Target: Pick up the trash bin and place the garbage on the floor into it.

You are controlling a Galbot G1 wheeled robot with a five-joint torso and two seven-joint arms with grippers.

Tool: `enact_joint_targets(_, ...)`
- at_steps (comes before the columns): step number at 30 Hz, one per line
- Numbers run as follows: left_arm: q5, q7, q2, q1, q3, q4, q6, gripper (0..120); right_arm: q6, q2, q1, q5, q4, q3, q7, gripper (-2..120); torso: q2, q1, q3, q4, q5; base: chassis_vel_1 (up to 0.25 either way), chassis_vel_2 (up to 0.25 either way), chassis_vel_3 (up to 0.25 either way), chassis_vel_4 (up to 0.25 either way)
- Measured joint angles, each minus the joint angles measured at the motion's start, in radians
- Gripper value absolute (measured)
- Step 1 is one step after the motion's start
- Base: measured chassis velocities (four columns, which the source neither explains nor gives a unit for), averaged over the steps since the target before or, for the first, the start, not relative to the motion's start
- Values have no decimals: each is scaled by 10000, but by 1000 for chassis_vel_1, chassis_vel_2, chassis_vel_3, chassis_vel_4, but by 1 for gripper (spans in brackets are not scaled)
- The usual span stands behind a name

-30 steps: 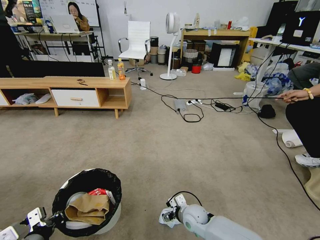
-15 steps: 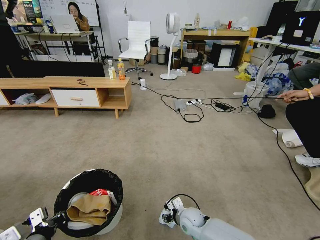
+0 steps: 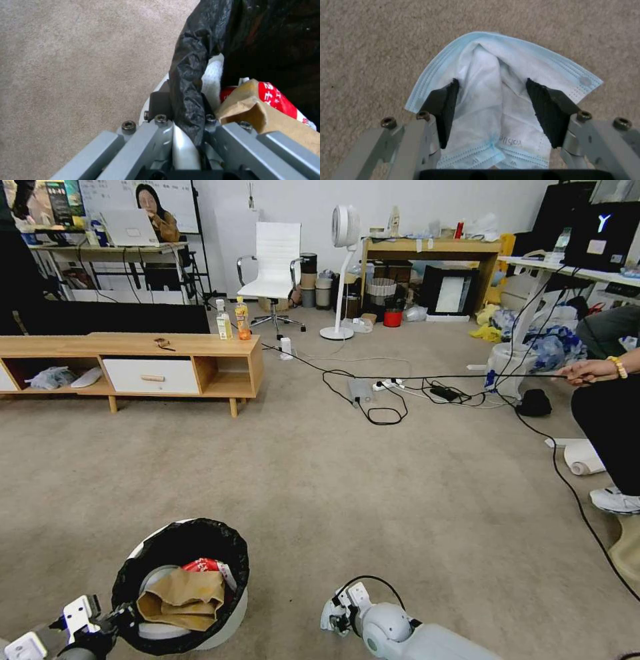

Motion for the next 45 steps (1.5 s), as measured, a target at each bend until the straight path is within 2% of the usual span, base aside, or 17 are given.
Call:
enact_joint_targets(8,10,0,-11,-10,2,48,-12,3,121,82,-55,-100,-97,9,-24,49,3,-1,-1,1,1,0,0,0,0)
enact_joint_targets(11,41,1,-38,-37,50,64,-23,3,212,42,-85,-127,-52,-14,-51,37,2,-1,0,7,6,0,0,0,0)
enact_joint_targets(15,49,2,-42,-55,69,66,-24,3,245,22,-87,-134,-37,-15,-59,30,1,0,1,9,8,0,0,0,0)
enact_joint_targets(16,51,1,-41,-70,72,66,-24,3,264,-11,-87,-143,-22,-15,-63,24,0,0,1,8,10,0,0,0,0)
enact_joint_targets(18,52,-1,-41,-76,76,65,-25,3,273,-58,-86,-147,-12,-6,-61,22,0,0,1,5,5,0,0,0,0)
enact_joint_targets(20,57,-5,-41,-95,105,67,-25,3,274,-133,-89,-149,57,2,-49,10,-2,1,2,-2,3,0,0,0,0)
enact_joint_targets(24,71,-11,-51,-121,136,80,-25,3,273,-189,-102,-148,126,3,-44,2,-2,1,2,-2,2,0,0,0,0)
enact_joint_targets(34,54,-43,-42,-133,138,50,1,3,606,-590,-103,30,665,17,-70,0,-3,1,2,2,3,0,0,0,0)
enact_joint_targets(38,-3,-70,-3,-141,122,1,29,3,807,-1015,-102,216,1443,223,5,0,-2,1,2,1,3,0,0,0,0)
enact_joint_targets(41,-49,-84,34,-157,111,-32,40,3,883,-1476,-46,404,2597,671,208,0,-2,1,2,2,3,0,0,0,0)
enact_joint_targets(45,-69,-101,45,-169,113,-76,47,3,884,-1713,35,474,3255,888,324,0,-2,1,2,2,2,0,0,0,0)
